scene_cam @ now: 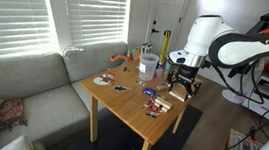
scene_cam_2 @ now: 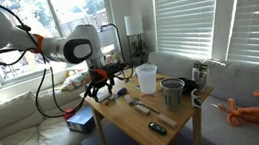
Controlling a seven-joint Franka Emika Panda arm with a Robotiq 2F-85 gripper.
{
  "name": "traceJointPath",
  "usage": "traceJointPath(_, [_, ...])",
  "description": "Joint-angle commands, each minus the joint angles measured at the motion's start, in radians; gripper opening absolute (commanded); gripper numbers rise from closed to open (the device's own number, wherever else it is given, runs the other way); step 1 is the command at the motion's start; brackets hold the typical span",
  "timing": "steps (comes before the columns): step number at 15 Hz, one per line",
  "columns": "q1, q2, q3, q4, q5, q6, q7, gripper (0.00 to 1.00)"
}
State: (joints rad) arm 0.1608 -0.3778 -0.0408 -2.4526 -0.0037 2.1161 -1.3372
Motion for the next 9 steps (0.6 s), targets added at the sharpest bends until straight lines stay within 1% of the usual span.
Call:
traceJointPath(1, [0.007, 0.064, -0.008, 0.053, 0.043, 0.011, -0.044, 0.60])
traceJointPath(9, [-0.001, 0.118, 0.004, 0.100, 0.073, 0.006, -0.070, 0.60])
